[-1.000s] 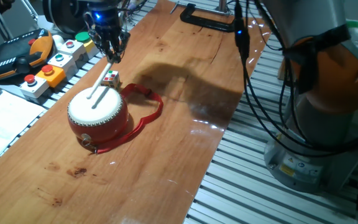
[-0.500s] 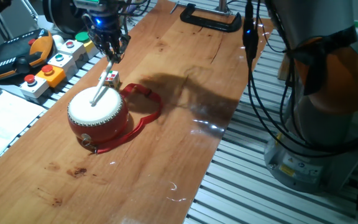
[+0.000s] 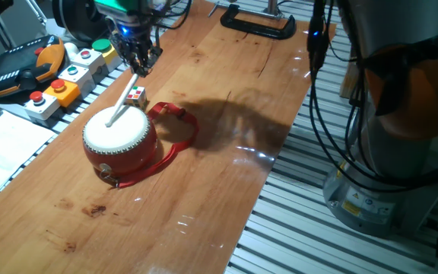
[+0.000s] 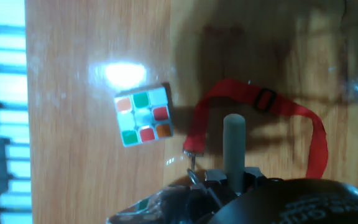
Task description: Play the drum
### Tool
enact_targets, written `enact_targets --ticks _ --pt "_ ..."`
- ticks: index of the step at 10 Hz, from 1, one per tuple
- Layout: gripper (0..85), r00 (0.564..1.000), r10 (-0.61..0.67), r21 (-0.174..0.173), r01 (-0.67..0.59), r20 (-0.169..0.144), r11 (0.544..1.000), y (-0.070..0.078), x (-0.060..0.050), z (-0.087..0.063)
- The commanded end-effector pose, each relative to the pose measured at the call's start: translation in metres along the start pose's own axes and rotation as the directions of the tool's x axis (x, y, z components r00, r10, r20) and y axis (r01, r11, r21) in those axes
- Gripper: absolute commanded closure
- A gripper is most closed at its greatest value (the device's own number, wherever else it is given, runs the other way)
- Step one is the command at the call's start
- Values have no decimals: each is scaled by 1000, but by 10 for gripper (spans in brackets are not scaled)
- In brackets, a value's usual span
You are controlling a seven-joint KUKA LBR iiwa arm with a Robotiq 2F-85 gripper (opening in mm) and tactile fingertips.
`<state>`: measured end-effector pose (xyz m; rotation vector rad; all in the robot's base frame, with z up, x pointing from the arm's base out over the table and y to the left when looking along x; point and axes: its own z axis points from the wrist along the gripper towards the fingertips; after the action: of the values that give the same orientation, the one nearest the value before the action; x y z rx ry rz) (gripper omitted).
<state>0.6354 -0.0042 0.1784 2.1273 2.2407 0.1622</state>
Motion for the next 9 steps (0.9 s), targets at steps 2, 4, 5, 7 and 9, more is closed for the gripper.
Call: enact_targets --ticks 2,4,5,7,9 --pt "843 987 117 68 -110 -112 992 -1 3 0" --pt "843 980 159 50 -154 -120 987 -2 4 -1" --pt "843 980 158 46 -153 -121 987 -2 4 -1" --pt "843 992 99 33 -96 -82 995 -3 5 -2" --pt "843 999 39 -18 -39 22 999 -4 4 -3"
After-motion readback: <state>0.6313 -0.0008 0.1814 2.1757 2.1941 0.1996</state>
